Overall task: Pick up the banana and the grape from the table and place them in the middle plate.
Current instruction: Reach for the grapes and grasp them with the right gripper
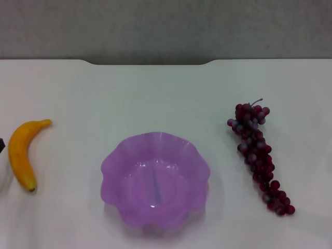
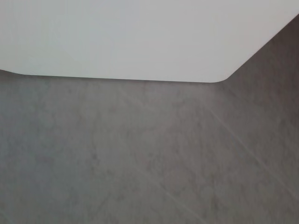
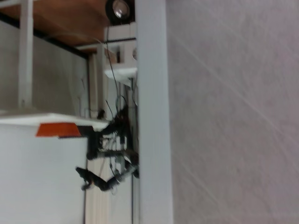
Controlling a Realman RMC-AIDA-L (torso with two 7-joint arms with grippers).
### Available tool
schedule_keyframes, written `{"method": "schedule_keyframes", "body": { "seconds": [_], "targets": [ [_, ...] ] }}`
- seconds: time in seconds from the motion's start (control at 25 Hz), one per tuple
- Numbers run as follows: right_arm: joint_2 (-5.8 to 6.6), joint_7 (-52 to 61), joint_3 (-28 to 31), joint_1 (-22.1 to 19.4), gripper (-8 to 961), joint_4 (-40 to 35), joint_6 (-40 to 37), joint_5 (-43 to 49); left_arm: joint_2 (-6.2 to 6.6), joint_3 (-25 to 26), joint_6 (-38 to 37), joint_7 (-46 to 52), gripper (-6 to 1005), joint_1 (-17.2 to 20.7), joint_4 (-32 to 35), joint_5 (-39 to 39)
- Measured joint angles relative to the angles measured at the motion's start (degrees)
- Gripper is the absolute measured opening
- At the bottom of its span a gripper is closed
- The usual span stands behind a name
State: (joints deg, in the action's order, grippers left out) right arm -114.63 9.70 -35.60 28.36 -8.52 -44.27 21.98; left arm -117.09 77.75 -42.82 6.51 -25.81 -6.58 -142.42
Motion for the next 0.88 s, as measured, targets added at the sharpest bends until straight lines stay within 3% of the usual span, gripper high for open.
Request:
{"method": "schedule_keyframes", "body": {
  "seconds": [0.08,0.32,0.52,0.64,0.88],
  "targets": [
    [0.01,0.0,-0.4,0.6,835,-0.8,0.9,0.0,0.09,0.2,-0.2,0.0,825,0.0,0.0,0.0],
    [0.03,-0.3,-1.2,1.5,888,-1.5,2.1,1.6,0.18,0.2,-0.7,0.4,895,0.3,-0.1,0.1],
    [0.02,0.3,-2.3,3.3,896,-2.0,2.4,4.9,0.18,-0.6,-3.3,0.1,887,0.4,-0.1,-1.4],
    [0.01,4.1,-7.2,4.4,895,-2.1,3.3,6.1,0.00,-0.9,-4.0,0.0,886,0.3,-0.2,-2.2],
    [-0.13,18.7,-21.4,6.0,894,-2.6,3.7,16.9,-0.12,-1.0,-4.0,0.0,886,0.3,-0.2,-2.6]
  ]
}}
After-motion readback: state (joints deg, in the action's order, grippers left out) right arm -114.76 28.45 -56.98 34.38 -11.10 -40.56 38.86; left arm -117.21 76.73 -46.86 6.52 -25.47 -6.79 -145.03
